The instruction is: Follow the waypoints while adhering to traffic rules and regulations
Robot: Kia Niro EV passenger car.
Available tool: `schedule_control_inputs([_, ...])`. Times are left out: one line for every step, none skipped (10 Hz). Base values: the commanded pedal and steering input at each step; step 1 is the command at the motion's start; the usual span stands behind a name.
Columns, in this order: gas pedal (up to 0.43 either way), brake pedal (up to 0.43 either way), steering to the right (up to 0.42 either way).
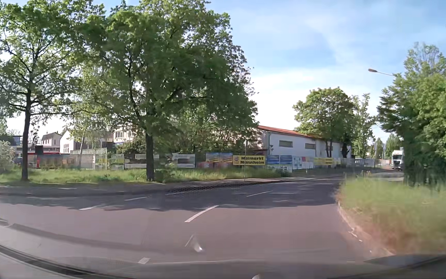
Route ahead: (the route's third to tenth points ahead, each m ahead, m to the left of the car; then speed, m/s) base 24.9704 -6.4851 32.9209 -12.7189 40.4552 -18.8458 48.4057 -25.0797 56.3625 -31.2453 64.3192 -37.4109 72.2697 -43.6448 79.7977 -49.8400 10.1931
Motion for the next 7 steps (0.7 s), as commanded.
schedule_control_inputs([0.0,0.189,0.078])
schedule_control_inputs([0.0,0.189,0.091])
schedule_control_inputs([0.0,0.189,0.108])
schedule_control_inputs([0.0,0.183,0.125])
schedule_control_inputs([0.0,0.183,0.138])
schedule_control_inputs([0.0,0.165,0.149])
schedule_control_inputs([0.0,0.152,0.158])
